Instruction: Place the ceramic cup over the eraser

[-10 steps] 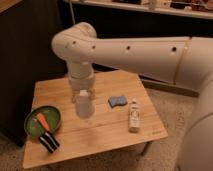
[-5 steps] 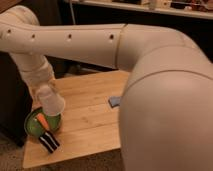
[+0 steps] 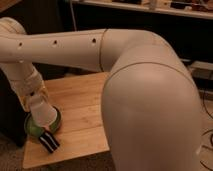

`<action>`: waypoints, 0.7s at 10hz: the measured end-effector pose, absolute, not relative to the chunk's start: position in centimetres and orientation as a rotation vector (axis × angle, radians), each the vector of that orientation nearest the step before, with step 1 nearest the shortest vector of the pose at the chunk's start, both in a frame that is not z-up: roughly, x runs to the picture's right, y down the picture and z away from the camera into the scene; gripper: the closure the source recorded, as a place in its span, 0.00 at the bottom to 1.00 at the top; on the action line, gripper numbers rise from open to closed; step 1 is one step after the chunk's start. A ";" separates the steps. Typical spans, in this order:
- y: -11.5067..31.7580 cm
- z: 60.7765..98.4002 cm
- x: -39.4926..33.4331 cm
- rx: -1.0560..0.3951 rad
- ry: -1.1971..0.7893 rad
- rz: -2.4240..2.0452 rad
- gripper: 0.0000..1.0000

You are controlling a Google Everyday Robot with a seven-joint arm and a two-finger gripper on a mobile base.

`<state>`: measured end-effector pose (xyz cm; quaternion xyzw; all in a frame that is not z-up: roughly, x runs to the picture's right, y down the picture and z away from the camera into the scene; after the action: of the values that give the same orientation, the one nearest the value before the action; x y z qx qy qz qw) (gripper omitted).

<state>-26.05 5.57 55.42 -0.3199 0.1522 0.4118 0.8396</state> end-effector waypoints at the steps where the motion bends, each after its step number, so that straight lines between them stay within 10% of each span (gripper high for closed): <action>1: 7.2 55.2 -25.6 -0.695 0.320 0.846 1.00; 7: 11.0 53.5 -26.0 -0.737 0.277 0.760 1.00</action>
<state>-25.96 11.02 53.47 -0.3504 0.1317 0.3613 0.8540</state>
